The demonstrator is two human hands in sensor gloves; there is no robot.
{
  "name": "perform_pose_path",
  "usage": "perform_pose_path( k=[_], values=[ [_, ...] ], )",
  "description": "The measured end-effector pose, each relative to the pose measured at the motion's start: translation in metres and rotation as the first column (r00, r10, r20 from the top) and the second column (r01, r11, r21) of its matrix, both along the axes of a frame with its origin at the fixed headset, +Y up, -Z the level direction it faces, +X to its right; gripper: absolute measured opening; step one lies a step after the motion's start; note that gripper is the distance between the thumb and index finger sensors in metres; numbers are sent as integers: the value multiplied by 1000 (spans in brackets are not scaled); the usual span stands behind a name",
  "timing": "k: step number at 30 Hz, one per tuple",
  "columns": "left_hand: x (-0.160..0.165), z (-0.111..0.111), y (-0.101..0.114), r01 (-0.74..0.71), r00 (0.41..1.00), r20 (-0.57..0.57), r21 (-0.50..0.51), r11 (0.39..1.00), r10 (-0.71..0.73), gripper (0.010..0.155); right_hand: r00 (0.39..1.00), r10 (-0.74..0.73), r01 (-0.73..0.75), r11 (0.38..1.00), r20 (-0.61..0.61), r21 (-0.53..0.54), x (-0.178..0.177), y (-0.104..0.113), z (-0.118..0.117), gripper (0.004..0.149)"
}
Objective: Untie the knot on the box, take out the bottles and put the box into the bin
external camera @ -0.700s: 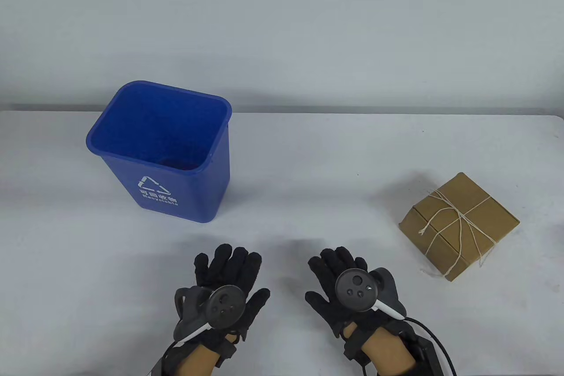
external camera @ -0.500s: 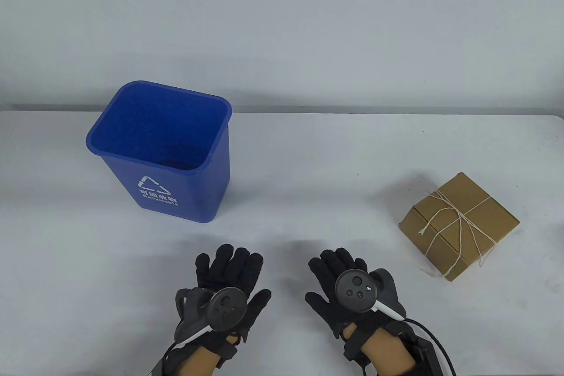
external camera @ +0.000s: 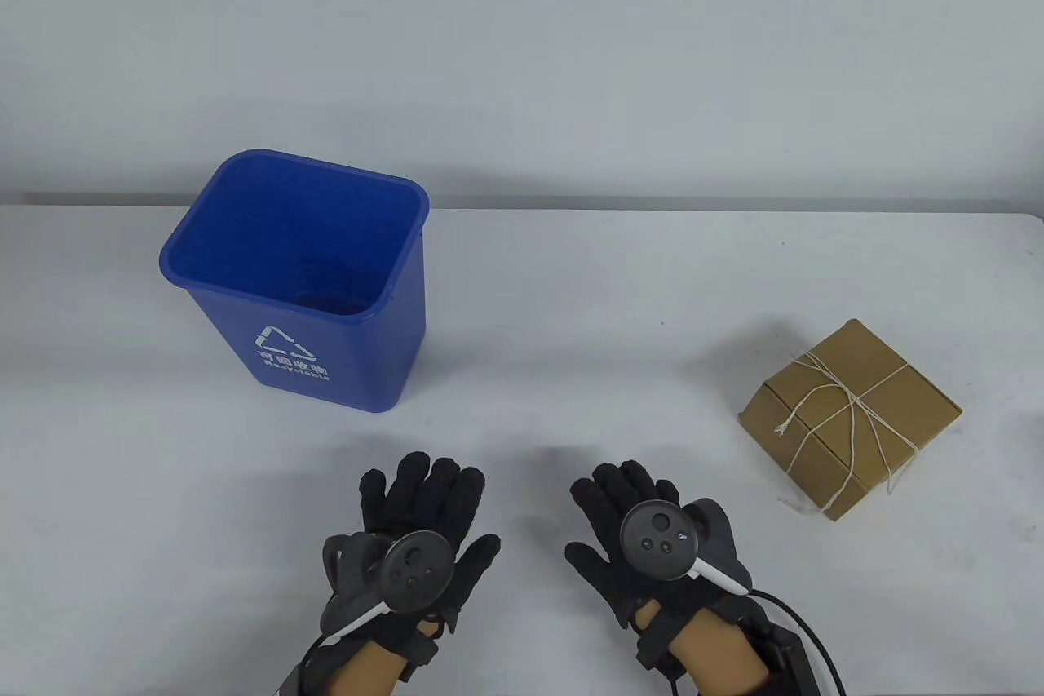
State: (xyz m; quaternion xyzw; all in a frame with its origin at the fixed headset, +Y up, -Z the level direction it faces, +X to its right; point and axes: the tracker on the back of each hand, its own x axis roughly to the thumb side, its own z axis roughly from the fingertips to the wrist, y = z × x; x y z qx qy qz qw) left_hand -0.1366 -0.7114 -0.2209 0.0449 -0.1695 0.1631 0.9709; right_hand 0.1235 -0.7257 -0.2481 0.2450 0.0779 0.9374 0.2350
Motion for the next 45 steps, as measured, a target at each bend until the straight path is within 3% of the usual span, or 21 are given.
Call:
perform_pose_path(
  k=[23,31,37,45],
  values=[
    [0,-1,-3,-14,1000,3,-31,999,14,80,998,-12,6,996,68,86,34,15,-14,72],
    [0,-3,-5,-15,1000,9,-47,999,15,80,977,60,-105,970,205,220,75,33,-30,72],
    [0,-3,-5,-16,1000,11,-55,998,17,80,949,31,-86,983,313,163,120,31,-41,73],
    [0,-3,-5,-20,1000,15,-60,998,21,80,873,-56,-44,980,484,193,170,44,-40,73]
  ],
)
